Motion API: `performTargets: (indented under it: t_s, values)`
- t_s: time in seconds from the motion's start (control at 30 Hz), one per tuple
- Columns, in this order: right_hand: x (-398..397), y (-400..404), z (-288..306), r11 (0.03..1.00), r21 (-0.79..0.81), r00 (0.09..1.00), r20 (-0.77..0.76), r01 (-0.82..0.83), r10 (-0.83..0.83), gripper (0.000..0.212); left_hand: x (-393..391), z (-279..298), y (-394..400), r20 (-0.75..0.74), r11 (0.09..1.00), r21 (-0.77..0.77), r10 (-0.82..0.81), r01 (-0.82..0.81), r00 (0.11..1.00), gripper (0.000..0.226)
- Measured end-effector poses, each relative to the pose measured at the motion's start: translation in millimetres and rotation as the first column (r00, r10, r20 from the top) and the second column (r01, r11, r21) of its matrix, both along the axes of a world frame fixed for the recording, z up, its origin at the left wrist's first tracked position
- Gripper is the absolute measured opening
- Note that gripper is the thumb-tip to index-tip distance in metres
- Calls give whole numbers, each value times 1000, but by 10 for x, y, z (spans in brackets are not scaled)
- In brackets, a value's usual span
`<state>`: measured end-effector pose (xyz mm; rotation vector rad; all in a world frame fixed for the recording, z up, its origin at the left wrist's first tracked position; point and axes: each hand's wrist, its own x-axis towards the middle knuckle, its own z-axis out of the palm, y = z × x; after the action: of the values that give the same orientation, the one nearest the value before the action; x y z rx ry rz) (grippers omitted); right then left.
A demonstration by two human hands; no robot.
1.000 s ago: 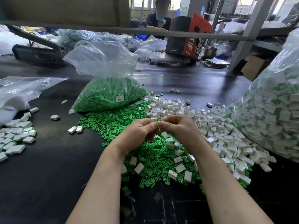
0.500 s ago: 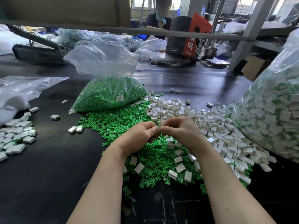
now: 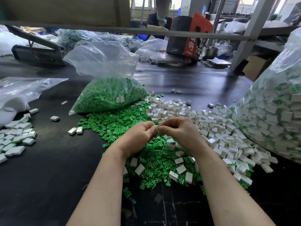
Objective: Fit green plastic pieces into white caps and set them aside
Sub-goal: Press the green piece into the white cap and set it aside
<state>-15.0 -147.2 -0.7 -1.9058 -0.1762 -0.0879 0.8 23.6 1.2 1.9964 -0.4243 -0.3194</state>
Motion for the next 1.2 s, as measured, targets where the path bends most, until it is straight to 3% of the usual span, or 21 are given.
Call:
performTargets:
  t_s: [0.13, 0.27, 0.4, 0.53, 0.97, 1.2]
  values:
    - [-11, 42, 47, 988, 150, 999, -48, 30, -23, 3, 22, -26, 12, 105, 998, 0, 55, -56, 993, 29]
    - [-4, 70, 67, 942, 321, 984, -171, 96, -42, 11, 20, -19, 11, 170, 997, 34, 64, -71, 983, 27]
    - [6, 60, 81, 872, 463, 973, -223, 160, -60, 3, 7, -3, -3, 105, 996, -28, 86, -83, 991, 30]
    - [18, 27, 77, 831, 536, 979, -196, 153, -54, 15, -13, 18, -18, 4, 987, -143, 80, -79, 997, 36]
    - [0, 62, 66, 920, 376, 994, -56, 110, -96, 13, -23, 4, -29, -9, 979, -195, 51, -52, 999, 36]
    - [7, -4, 47, 926, 369, 986, -167, 85, -24, 17, -4, 4, -8, 4, 991, -137, 9, -9, 1000, 31]
